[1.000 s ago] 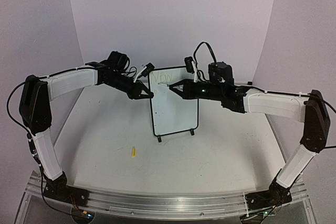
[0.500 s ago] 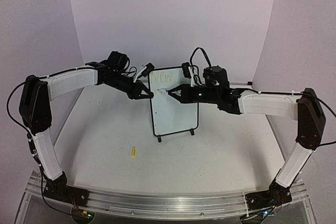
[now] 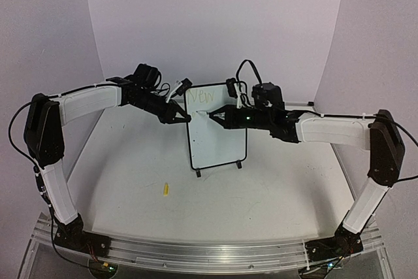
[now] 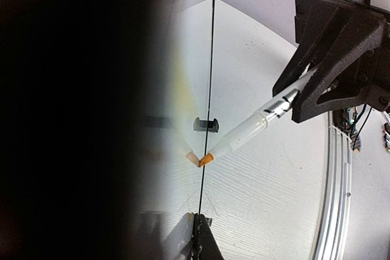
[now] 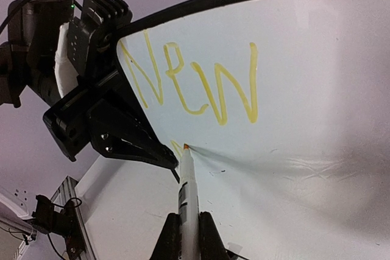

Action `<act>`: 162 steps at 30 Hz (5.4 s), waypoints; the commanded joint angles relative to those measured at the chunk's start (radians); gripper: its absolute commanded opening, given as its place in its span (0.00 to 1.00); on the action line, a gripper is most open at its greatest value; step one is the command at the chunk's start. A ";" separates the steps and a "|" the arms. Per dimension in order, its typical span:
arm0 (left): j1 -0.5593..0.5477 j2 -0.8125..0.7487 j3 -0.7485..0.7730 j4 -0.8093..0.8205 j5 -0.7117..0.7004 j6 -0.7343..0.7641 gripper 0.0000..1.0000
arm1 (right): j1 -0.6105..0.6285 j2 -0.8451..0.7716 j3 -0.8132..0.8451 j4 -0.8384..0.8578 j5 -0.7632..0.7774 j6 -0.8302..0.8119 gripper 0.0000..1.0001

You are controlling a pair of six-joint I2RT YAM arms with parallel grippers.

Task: Write a sentence on the whiteboard

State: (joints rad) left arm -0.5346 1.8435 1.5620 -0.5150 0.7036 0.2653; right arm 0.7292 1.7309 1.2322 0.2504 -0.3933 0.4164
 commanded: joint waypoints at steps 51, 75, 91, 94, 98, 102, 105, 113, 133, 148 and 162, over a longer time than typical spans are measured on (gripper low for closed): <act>-0.005 -0.019 0.005 -0.091 -0.049 0.039 0.00 | 0.029 -0.001 0.015 0.040 0.117 0.031 0.00; -0.005 -0.020 0.005 -0.092 -0.048 0.039 0.00 | 0.029 0.004 -0.008 -0.004 0.086 0.032 0.00; -0.006 -0.024 0.005 -0.093 -0.050 0.040 0.00 | 0.029 -0.071 -0.053 0.043 0.053 0.018 0.00; -0.005 -0.026 0.004 -0.093 -0.051 0.041 0.00 | 0.029 -0.114 -0.086 0.050 0.064 0.025 0.00; -0.005 -0.028 0.000 -0.093 -0.052 0.041 0.00 | 0.029 -0.157 -0.118 0.049 0.087 0.029 0.00; -0.005 -0.034 -0.010 -0.090 -0.055 0.041 0.00 | 0.029 -0.183 -0.140 0.048 0.096 0.030 0.00; -0.006 -0.038 -0.015 -0.089 -0.061 0.040 0.00 | 0.024 -0.194 -0.146 0.035 0.096 0.022 0.00; -0.007 -0.047 -0.030 -0.087 -0.075 0.037 0.00 | -0.025 -0.162 -0.127 0.036 -0.036 0.006 0.00; -0.015 -0.053 -0.048 -0.076 -0.094 0.024 0.00 | -0.024 -0.047 -0.006 0.027 -0.044 -0.027 0.00; -0.018 -0.056 -0.047 -0.081 -0.106 0.029 0.00 | -0.024 -0.007 0.010 0.009 0.024 -0.007 0.00; -0.018 -0.061 -0.045 -0.082 -0.111 0.031 0.00 | -0.009 -0.013 -0.094 0.015 0.030 0.027 0.00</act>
State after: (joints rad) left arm -0.5415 1.8127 1.5360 -0.5152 0.6678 0.2591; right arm 0.7173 1.7149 1.1523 0.2607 -0.4150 0.4284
